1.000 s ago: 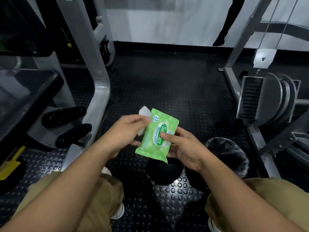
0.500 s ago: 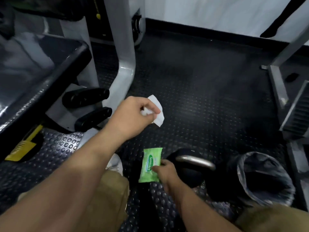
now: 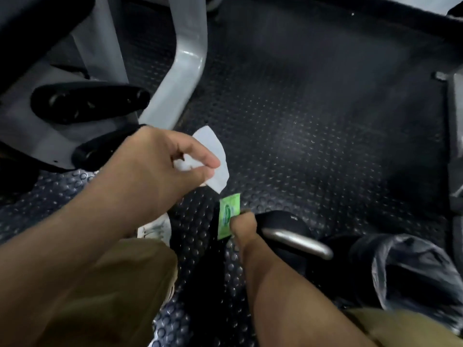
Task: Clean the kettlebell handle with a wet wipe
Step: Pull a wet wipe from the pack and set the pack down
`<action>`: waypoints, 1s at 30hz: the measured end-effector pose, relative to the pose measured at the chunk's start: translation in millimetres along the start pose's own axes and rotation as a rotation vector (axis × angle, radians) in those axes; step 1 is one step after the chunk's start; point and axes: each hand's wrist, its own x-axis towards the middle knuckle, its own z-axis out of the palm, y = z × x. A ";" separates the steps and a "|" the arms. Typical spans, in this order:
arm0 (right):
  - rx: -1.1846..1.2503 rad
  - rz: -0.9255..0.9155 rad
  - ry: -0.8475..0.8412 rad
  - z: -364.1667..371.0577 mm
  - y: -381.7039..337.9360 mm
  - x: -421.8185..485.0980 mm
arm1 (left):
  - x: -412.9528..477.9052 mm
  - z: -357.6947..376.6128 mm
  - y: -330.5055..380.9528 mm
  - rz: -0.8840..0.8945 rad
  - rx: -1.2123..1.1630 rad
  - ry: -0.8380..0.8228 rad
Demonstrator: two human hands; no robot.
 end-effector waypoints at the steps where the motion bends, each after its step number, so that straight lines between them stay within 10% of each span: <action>1: 0.026 0.012 0.030 -0.2 -1.0 7.3 | 1.6 1.8 -0.5 0.004 0.018 -0.005; 23: -0.113 0.082 -0.114 15.0 -18.1 55.1 | 7.3 25.4 -17.7 0.000 0.083 -0.121; 30: 0.470 0.096 -0.209 -17.3 -46.8 4.4 | 12.7 30.9 -7.6 0.055 0.135 -0.120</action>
